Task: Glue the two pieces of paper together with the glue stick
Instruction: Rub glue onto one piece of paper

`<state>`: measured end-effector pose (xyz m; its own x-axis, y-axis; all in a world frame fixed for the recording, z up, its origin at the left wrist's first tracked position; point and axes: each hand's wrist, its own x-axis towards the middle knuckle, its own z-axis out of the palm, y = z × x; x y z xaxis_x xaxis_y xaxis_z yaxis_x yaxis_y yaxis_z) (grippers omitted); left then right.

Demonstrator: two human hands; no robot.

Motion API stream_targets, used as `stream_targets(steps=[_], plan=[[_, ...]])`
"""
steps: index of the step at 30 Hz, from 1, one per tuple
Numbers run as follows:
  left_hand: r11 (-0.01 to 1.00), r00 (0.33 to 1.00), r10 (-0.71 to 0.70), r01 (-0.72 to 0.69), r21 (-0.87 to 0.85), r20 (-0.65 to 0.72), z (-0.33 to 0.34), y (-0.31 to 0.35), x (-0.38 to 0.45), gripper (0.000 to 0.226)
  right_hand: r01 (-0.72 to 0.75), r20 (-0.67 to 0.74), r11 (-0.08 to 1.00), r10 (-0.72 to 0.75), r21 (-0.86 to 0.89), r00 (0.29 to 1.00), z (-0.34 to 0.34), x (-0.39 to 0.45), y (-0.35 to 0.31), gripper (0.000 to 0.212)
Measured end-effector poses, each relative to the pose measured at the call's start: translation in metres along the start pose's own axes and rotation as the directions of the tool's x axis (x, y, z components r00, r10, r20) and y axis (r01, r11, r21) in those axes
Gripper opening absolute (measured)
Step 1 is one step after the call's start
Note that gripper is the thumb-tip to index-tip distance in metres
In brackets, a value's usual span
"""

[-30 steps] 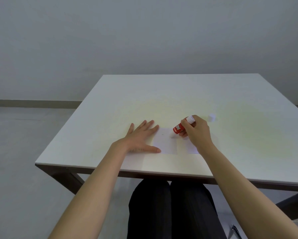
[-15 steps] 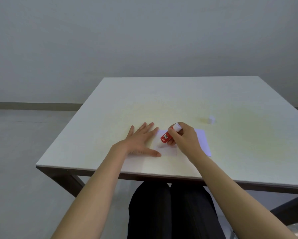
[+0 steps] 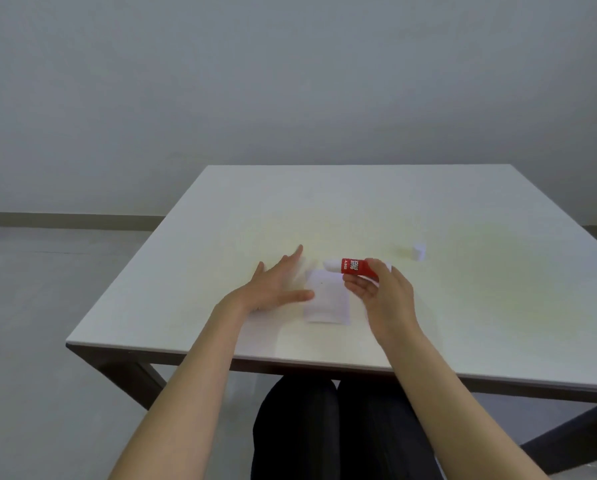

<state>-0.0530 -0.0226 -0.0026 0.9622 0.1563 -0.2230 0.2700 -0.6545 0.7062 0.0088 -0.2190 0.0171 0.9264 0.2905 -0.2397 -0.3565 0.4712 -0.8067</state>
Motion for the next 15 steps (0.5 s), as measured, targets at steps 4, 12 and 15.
stream_targets(steps=[4,12,15], plan=[[0.854,0.921,0.027,-0.224,-0.47,-0.39,0.012,0.026,-0.014,0.069,-0.268,0.104,0.866,0.247,0.422,0.963,0.011,-0.012,0.002,0.008],[0.755,0.771,-0.176,-0.294,-0.586,-0.612,0.043,0.077,-0.022,0.008,-0.223,0.148,0.953,0.195,0.205,0.97,0.028,-0.023,0.015,0.017],[0.777,0.727,-0.199,-0.292,-0.558,-0.657,0.035,0.078,-0.023,0.007,-0.085,0.114,0.996,0.089,-0.033,0.989,0.022,-0.032,0.015,0.027]])
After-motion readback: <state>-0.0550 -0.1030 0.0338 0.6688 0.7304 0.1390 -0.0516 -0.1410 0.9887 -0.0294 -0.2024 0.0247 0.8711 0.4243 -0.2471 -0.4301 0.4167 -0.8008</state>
